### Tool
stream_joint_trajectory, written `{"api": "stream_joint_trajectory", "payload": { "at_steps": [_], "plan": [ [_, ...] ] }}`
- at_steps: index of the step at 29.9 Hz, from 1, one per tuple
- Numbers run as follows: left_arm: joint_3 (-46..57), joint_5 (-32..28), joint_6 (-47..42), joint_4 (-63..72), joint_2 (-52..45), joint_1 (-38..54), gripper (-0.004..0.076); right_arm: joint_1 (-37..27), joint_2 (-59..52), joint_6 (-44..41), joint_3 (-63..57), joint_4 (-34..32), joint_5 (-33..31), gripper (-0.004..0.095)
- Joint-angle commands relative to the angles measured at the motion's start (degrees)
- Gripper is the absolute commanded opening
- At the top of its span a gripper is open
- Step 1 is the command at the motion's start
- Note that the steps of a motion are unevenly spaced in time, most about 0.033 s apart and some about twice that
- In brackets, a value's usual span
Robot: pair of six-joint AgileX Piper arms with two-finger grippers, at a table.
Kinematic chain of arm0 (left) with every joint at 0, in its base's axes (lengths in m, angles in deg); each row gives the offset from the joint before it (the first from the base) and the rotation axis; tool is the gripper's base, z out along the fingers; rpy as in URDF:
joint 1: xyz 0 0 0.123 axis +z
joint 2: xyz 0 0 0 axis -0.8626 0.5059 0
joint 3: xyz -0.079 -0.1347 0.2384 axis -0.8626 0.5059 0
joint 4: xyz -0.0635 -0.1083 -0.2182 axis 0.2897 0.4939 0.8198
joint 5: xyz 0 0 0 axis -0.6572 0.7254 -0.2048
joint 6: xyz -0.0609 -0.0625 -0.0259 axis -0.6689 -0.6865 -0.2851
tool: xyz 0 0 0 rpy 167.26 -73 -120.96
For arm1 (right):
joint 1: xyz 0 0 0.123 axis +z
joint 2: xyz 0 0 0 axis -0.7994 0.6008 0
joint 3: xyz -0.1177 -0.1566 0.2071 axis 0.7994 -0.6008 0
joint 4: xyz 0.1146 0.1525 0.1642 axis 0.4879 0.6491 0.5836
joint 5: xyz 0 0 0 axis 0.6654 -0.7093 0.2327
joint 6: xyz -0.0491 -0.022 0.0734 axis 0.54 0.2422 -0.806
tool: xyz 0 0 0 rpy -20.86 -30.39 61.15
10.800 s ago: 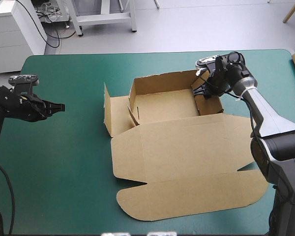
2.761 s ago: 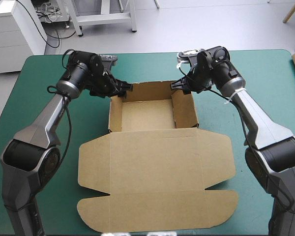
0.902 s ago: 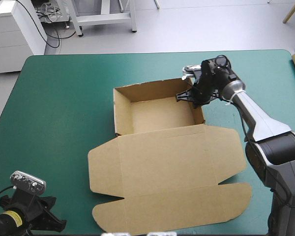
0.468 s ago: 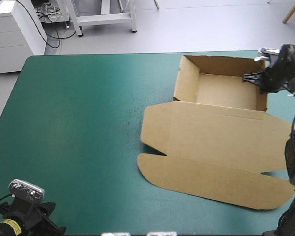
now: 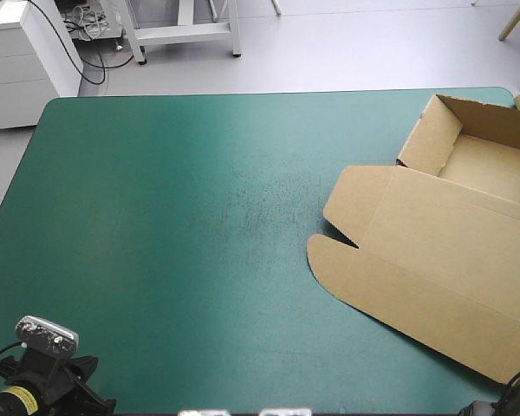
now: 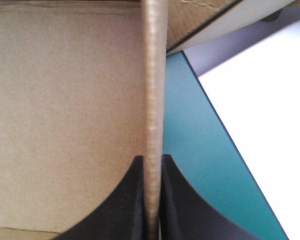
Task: Fold the box
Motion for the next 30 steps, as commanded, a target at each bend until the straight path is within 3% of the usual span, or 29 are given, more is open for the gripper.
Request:
{"api": "stream_joint_trajectory", "payload": {
  "at_steps": [1,3,6,17,20,25,30],
  "plan": [
    [-1.45,-2.73,-0.43,0.55,0.59,-0.31,-0.0008,-0.85,-3.97,-0.79,1.52,-0.73,1.28,0.0166],
    [-1.45,-2.73,-0.43,0.68,0.59,-0.31,-0.0008,-0.85,-3.97,-1.36,1.52,-1.23,1.28,0.0322],
    [-1.45,-2.73,-0.43,0.79,0.59,-0.31,-0.0008,-0.85,-4.1,-1.03,1.52,-1.28,1.28,0.0471],
    [-1.45,-2.73,-0.43,0.79,0.59,-0.31,-0.0008,-0.85,-9.2,2.1,1.52,-0.27,1.28,0.0478],
    [-1.45,-2.73,-0.43,0.79,0.59,-0.31,-0.0008,-0.85,-12.33,2.4,1.52,2.45,1.28,0.0408],
    [-1.45,-2.73,-0.43,0.88,0.59,-0.31,-0.0008,-0.85,-20.66,5.3,-2.44,6.6,1.28,-0.0009],
    [-1.45,-2.73,-0.43,0.88,0.59,-0.31,-0.0008,-0.85,-30.18,4.71,-10.46,7.39,1.28,-0.0002]
  ]
}}
